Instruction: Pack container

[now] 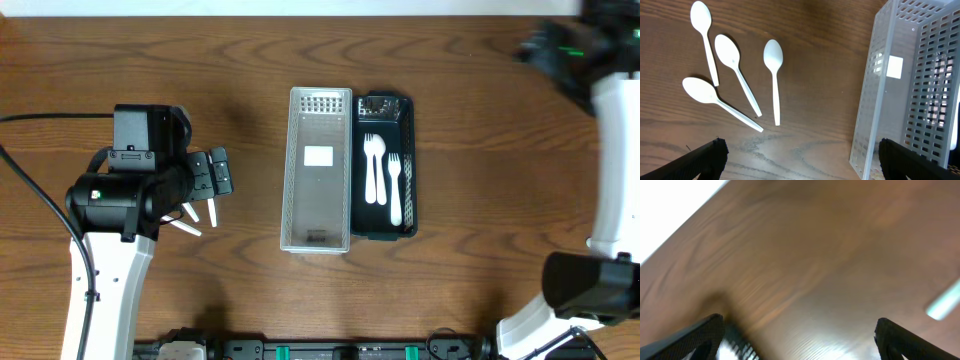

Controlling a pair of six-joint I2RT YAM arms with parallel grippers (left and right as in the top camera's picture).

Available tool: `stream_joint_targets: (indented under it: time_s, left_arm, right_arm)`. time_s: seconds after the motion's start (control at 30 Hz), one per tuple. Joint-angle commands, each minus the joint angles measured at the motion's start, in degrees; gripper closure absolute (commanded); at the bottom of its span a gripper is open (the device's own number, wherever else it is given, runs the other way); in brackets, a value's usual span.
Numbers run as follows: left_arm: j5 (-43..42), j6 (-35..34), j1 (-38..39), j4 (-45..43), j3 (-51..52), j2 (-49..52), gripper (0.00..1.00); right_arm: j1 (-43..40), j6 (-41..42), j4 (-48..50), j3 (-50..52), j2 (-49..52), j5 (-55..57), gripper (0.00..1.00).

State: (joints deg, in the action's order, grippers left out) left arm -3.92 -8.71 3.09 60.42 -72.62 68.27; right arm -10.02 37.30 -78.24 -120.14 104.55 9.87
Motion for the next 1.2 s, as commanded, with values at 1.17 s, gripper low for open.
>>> stream_joint_targets:
  time_s: [1.17]
  left_arm:
    - [0.04, 0.98, -0.28, 0.2, -0.74, 0.22, 0.02]
  right_arm:
    - [-41.53, -16.79, 37.79, 42.23, 6.91, -10.95, 0.01]
